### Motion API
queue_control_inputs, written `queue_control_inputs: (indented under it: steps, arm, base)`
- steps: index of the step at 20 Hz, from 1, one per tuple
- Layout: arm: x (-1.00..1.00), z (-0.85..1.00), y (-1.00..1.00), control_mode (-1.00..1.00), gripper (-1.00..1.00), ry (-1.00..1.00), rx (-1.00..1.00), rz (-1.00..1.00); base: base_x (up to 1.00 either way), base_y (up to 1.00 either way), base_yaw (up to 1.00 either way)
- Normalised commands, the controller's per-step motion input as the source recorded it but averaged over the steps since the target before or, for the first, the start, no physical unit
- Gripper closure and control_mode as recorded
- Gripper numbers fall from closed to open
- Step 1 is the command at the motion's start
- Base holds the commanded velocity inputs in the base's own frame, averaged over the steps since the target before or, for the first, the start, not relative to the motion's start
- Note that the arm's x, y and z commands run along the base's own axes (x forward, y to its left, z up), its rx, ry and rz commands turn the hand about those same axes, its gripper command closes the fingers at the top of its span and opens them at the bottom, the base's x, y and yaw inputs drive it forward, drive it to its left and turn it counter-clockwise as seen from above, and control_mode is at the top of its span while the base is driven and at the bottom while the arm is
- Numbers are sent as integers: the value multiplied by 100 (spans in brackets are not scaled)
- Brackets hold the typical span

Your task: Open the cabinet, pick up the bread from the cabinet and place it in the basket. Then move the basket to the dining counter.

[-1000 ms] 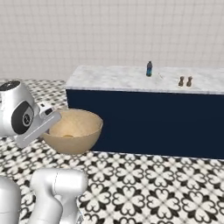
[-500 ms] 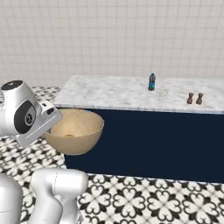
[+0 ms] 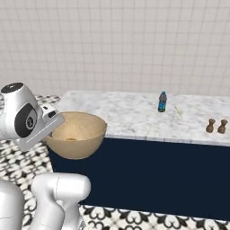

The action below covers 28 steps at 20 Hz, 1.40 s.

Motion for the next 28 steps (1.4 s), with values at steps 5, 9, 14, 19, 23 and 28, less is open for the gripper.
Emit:
queue_control_inputs:
  steps: [5,9,14,19,23,28]
  arm:
    - [0,0,0,100,100,0,0,0]
    - [0,0,0,100,100,0,0,0]
    - [0,0,0,100,100,0,0,0]
    - [0,0,0,100,100,0,0,0]
    - [79,-12,10,-100,100,0,0,0]
    - [93,-34,4,-100,100,0,0,0]
  base:
    - [67,14,1]
    - [58,8,0]
    - [52,6,0]
    - [60,11,0]
    - [0,0,0]
    - [0,0,0]
